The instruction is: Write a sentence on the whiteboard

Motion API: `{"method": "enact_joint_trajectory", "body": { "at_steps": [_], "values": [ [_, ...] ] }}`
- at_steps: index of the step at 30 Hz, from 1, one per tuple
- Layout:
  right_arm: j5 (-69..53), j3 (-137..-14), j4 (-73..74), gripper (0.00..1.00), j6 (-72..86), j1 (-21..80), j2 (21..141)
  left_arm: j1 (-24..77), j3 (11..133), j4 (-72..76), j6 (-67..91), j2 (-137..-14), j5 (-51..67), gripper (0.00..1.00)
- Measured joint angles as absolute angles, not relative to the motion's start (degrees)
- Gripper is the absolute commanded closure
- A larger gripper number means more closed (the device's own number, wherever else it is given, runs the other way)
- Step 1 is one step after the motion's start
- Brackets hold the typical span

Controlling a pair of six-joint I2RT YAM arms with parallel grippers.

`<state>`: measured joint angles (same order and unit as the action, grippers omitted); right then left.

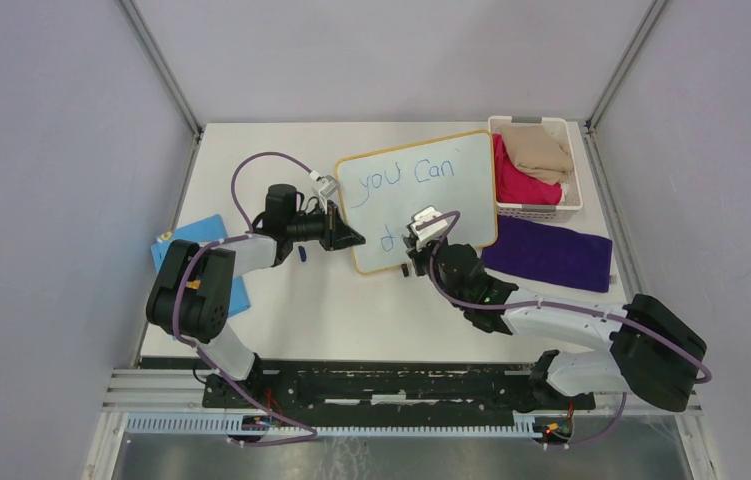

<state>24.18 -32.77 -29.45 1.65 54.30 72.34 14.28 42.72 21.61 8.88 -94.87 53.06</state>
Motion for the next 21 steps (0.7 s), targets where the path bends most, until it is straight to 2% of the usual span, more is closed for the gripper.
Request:
{"method": "enact_joint_trajectory", "body": {
  "at_steps": [21],
  "values": [
    [23.3,-32.0,-29.6,1.00,2.3,54.2,75.2,14.3,42.8,21.4,8.9,-94.9,53.0,0.98]
  ]
}}
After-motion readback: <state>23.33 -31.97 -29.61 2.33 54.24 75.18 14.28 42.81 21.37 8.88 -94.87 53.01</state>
